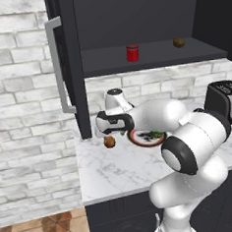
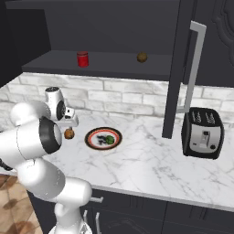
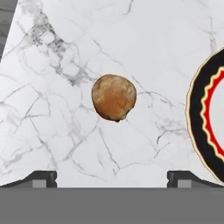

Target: Pick the avocado and bread from the counter and place them on the plate. Then pick the jam from the cabinet and place it next to the plate. Lastly close the cabinet door.

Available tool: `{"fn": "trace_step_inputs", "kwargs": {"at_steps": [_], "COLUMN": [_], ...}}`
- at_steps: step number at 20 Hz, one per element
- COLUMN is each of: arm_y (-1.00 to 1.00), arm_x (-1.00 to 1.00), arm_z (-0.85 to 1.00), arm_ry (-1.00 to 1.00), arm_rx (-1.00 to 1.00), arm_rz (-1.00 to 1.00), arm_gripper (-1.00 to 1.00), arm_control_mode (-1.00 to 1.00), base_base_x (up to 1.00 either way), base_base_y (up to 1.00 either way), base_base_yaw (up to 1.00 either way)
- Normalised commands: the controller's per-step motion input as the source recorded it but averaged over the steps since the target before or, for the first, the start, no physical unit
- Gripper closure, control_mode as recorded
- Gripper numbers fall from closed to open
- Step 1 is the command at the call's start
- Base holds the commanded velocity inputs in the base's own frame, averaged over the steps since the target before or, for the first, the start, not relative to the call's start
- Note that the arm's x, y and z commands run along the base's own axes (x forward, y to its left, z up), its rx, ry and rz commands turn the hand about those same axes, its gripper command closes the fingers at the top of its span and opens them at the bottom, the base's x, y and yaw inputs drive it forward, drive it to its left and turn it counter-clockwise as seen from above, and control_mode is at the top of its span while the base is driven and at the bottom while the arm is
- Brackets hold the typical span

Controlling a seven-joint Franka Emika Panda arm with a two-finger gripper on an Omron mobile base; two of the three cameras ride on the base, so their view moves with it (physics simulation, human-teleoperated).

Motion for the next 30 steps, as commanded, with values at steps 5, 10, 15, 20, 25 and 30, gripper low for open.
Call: {"fn": "trace_step_inputs", "kwargs": {"at_steps": [5,10,15,20,25,30], "arm_y": [0.00,0.00,0.00,0.01,0.04,0.07], "arm_x": [0.15,0.15,0.17,0.19,0.13,0.11], "arm_z": [-0.21,-0.18,-0.16,-0.10,-0.09,-0.11], "arm_ry": [0.00,0.00,0.00,0.00,0.00,0.00], "arm_rx": [0.00,0.00,0.00,0.00,0.00,0.00], "arm_rz": [0.00,0.00,0.00,0.00,0.00,0.00], "arm_gripper": [-1.00,-1.00,-1.00,-1.00,-1.00,-1.00], "arm_control_mode": [-1.00,-1.00,-1.00,-1.00,-1.00,-1.00], "base_base_x": [0.00,0.00,0.00,0.00,0.00,0.00], "base_base_y": [0.00,0.00,0.00,0.00,0.00,0.00], "base_base_yaw": [0.00,0.00,0.00,0.00,0.00,0.00]}}
